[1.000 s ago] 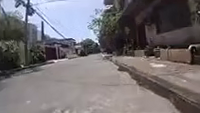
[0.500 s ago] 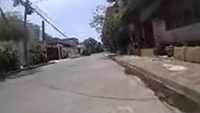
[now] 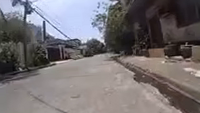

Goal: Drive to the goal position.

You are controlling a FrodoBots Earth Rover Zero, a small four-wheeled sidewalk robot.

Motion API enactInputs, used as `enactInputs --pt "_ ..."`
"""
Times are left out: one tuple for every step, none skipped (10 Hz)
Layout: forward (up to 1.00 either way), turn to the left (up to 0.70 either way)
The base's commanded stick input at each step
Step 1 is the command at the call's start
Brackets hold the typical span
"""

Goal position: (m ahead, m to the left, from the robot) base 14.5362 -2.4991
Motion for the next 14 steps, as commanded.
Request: enactInputs --pt "0.07 0.01" --pt "0.0 0.0" --pt "0.0 0.0" --pt "0.0 0.0" --pt "0.0 0.0" --pt "0.0 0.0" --pt "0.0 0.0" --pt "0.0 0.0" --pt "0.0 0.0" --pt "0.0 0.0" --pt "0.59 0.05" --pt "1.0 0.08" --pt "1.0 0.08" --pt "1.0 0.08"
